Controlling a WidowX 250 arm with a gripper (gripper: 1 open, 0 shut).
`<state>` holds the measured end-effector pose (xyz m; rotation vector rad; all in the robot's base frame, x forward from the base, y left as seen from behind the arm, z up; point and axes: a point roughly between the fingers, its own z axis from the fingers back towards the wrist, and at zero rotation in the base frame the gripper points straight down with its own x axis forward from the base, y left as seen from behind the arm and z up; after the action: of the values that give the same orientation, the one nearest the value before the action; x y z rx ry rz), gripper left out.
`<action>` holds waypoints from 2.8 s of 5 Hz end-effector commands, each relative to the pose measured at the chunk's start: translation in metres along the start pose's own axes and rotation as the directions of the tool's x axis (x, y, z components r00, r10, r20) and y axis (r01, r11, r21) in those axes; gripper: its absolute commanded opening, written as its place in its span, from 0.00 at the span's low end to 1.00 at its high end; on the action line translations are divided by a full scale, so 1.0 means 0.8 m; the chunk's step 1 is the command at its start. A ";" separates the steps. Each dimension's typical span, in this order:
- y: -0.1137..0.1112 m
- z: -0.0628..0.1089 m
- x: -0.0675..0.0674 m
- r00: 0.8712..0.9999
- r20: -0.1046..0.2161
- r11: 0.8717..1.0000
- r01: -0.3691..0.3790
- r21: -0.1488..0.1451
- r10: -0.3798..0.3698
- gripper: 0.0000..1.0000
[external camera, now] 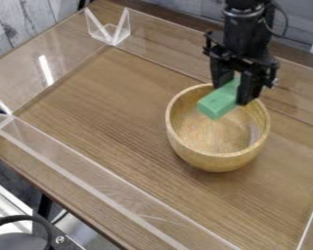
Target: Remove the green block from inside the brown bowl and put it on the table
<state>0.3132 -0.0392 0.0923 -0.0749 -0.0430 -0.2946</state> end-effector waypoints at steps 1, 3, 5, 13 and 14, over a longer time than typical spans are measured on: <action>0.004 0.035 0.020 0.994 0.105 1.000 -0.001 0.018 -0.001 0.00; 0.015 0.044 0.013 0.993 0.120 1.000 -0.024 0.018 0.021 0.00; 0.060 0.064 -0.034 0.987 0.118 0.993 -0.116 0.031 0.111 0.00; 0.204 -0.047 -0.152 0.968 -0.008 0.964 -0.248 0.093 0.250 0.00; 0.201 -0.045 -0.151 0.967 -0.012 0.963 -0.253 0.089 0.255 0.00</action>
<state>0.2381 0.1419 0.0261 -0.0206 0.0197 -0.0294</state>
